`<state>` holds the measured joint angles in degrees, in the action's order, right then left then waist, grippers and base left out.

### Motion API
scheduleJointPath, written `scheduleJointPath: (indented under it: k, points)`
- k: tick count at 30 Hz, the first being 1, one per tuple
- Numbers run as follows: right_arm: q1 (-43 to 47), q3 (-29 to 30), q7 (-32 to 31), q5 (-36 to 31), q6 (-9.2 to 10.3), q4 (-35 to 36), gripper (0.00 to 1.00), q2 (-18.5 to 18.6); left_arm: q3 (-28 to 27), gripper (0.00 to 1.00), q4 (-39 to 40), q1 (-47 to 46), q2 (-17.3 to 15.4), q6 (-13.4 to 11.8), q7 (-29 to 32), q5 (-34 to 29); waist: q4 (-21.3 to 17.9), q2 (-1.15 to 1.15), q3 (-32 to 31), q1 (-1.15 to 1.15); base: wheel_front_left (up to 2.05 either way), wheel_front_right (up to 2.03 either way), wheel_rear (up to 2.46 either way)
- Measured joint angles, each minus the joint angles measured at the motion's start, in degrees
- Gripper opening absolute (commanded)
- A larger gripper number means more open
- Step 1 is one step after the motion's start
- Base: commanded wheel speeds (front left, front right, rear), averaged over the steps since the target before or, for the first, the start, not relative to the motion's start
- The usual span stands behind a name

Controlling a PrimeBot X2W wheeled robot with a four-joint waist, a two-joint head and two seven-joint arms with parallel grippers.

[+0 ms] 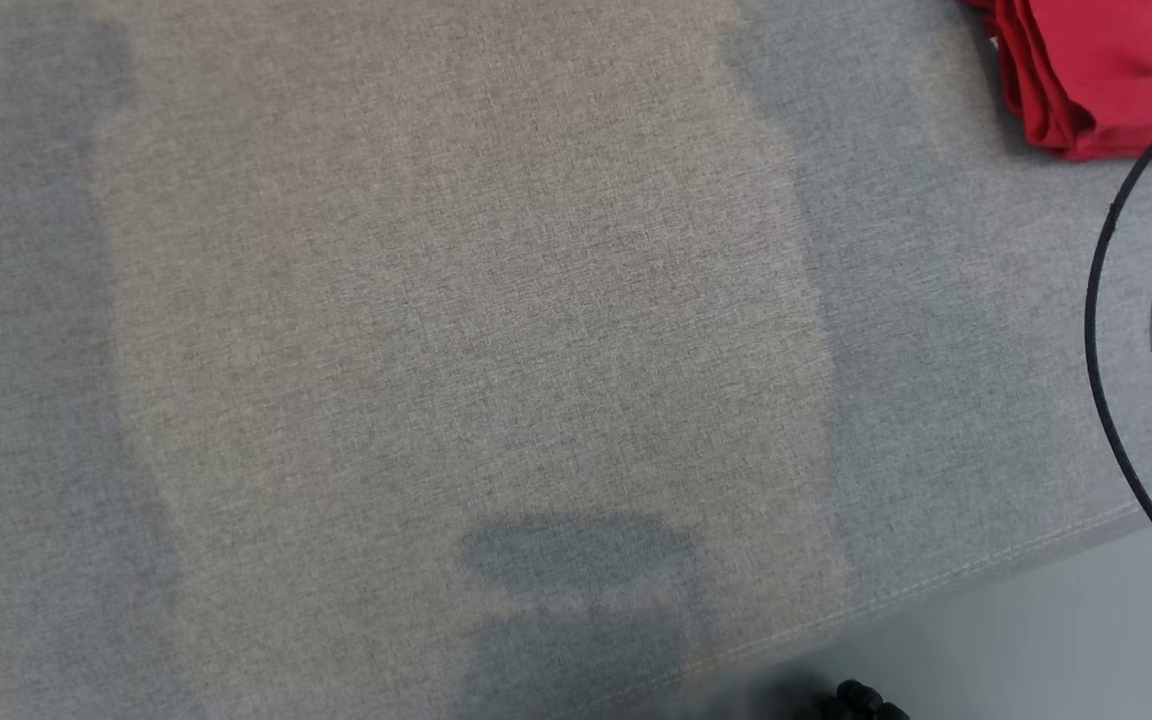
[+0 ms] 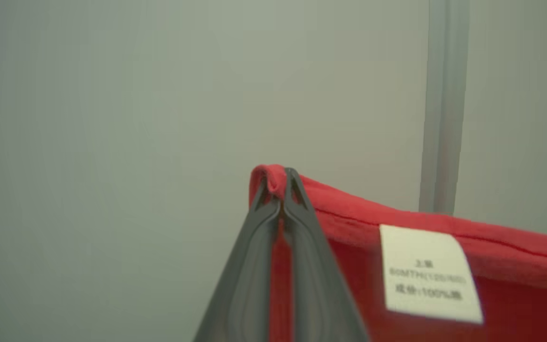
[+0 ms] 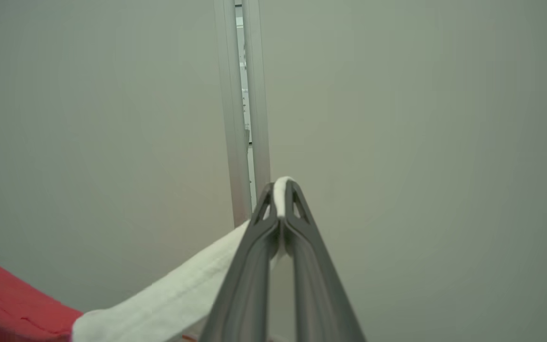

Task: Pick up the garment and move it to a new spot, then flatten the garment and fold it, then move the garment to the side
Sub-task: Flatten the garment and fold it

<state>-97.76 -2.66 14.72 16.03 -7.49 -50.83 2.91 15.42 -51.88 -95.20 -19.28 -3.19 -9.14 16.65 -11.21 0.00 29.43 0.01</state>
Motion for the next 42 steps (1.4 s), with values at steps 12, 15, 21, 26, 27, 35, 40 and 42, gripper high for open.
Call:
scheduleJointPath:
  k: [12,15,21,26,27,35,40,42]
  points:
    - [-0.2,-4.3,0.3,0.1,-0.01,3.0,0.0,0.0,-1.1,0.0,-7.5,0.0,1.4,2.0,-4.7,2.4,-0.2,0.0,5.4,0.0,0.0,0.0,0.0]
    - [2.6,-5.7,0.3,1.6,-0.01,2.9,0.0,-0.1,-1.0,0.0,-8.0,0.1,2.0,3.5,-5.1,2.9,0.6,0.0,5.8,0.0,0.0,0.0,0.0]
    - [8.5,-9.2,0.3,5.4,0.0,5.7,0.0,-0.1,-2.0,0.0,-7.6,1.5,0.5,5.3,-5.6,4.0,0.7,0.0,5.4,0.0,0.0,0.0,0.0]
    - [17.2,-12.9,0.3,11.2,-0.01,11.6,0.0,2.3,-2.5,0.0,-7.4,4.1,-0.7,7.3,-5.9,4.8,0.4,0.0,3.5,-0.01,0.0,0.0,0.0]
    - [19.3,-13.3,0.3,12.6,-0.01,13.1,0.0,3.2,-2.6,0.0,-7.1,5.1,-0.6,7.8,-5.9,5.3,0.5,0.0,3.1,-0.01,0.0,0.0,0.0]
    - [39.7,-17.3,0.3,20.5,0.0,26.1,0.0,9.9,-6.9,0.0,1.5,18.2,2.2,10.0,-5.9,10.7,1.6,0.0,-0.6,-0.01,0.0,0.0,0.0]
    - [54.4,-15.0,0.3,21.8,0.0,34.4,0.0,11.8,-11.5,0.0,10.6,33.0,2.9,10.3,-5.9,14.1,2.7,0.0,-3.9,-0.02,0.0,0.0,0.0]
    - [60.4,-13.5,0.3,21.8,-0.01,37.3,0.0,11.7,-12.7,0.0,14.6,39.7,3.5,10.5,-5.9,14.9,3.2,0.0,-5.3,-0.02,0.0,0.0,0.0]
